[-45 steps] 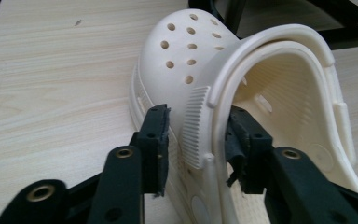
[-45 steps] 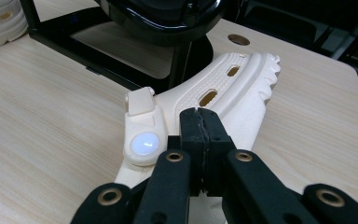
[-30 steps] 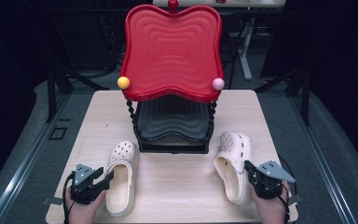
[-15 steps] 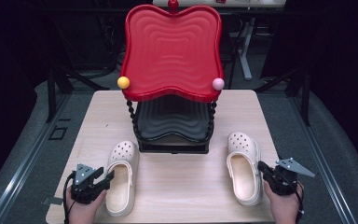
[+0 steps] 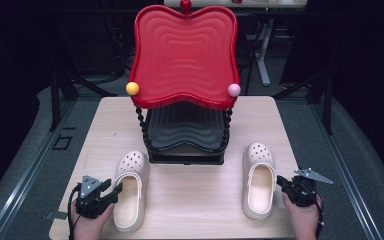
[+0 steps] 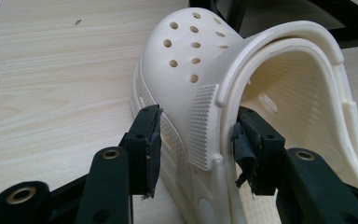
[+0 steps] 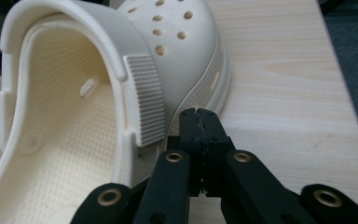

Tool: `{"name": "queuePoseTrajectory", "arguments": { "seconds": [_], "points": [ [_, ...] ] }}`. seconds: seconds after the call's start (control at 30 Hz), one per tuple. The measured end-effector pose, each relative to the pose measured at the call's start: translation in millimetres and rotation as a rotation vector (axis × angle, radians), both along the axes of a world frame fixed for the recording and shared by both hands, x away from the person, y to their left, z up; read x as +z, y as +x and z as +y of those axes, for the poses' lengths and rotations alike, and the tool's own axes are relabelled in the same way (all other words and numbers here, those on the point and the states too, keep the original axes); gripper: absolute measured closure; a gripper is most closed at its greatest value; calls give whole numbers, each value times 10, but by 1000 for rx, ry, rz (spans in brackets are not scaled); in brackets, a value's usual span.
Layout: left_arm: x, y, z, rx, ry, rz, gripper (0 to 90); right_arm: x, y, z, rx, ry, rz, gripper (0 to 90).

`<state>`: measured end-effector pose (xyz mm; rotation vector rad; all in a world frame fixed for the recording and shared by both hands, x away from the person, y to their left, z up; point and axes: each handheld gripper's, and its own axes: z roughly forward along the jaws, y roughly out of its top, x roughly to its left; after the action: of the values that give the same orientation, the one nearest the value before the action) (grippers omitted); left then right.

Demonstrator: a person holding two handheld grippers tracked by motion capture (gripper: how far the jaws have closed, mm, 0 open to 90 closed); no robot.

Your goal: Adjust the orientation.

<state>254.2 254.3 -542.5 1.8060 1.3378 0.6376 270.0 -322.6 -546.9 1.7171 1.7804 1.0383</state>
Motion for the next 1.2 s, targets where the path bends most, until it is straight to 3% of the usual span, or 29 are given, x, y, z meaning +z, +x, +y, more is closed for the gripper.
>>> {"name": "queuePoseTrajectory", "arguments": {
  "seconds": [0.03, 0.1, 0.23, 0.3, 0.33, 0.6, 0.77, 0.83, 1.2],
  "points": [
    [2, -2, 3, 2, -1, -1, 537, 54, -42, 11, -24, 4, -50, 895],
    [1, -2, 4, 2, -6, -3, 535, 91, -67, 8, -27, -11, -61, 894],
    [-3, 2, 5, 1, -3, 3, 527, 271, -202, 101, -5, -13, -203, 894],
    [-8, 6, 0, 0, -6, -1, 526, 280, -207, 128, 2, -24, -210, 893],
    [-8, 6, -2, 0, -6, -1, 522, 269, -191, 162, 26, -29, -205, 891],
    [-13, 7, 9, 4, -10, -4, 504, 225, -136, 200, 37, -45, -172, 857],
    [-7, 2, 8, 4, -13, -11, 493, 270, -198, 250, 23, -118, -189, 752],
    [-6, 1, 7, 7, -12, -13, 489, 265, -200, 261, 24, -124, -190, 735],
    [-11, 6, 7, 5, -11, -11, 486, 141, -115, 335, 30, -170, -106, 649]
  ]
}}
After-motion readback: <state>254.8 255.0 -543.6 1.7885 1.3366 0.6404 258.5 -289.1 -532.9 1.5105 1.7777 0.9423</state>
